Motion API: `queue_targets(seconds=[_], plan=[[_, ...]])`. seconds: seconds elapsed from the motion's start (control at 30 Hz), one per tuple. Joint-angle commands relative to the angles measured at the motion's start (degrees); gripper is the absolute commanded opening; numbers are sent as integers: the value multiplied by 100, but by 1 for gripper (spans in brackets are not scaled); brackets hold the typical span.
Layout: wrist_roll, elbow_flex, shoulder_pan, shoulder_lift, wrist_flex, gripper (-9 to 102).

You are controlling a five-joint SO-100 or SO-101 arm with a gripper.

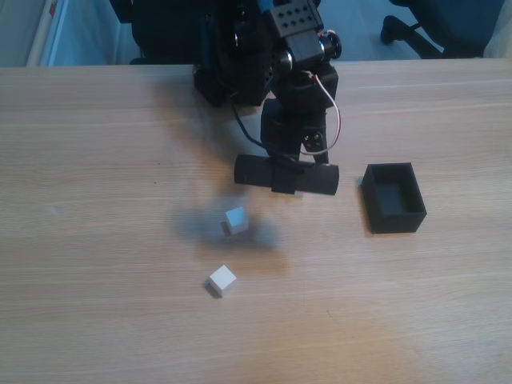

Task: Pick blocks and place them in the box.

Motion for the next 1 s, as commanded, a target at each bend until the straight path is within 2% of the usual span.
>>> queue_targets(seconds=[0.0,0.23,0.37,0.57,0.8,0.97], plan=[[44,-334,-53,-114,-141,22],[79,-536,-26,-431,-211,20],[123,-633,0,-554,-272,11],[70,-686,18,-650,-316,9],[123,-598,18,-633,-316,0],[18,-615,35,-439,-272,0]])
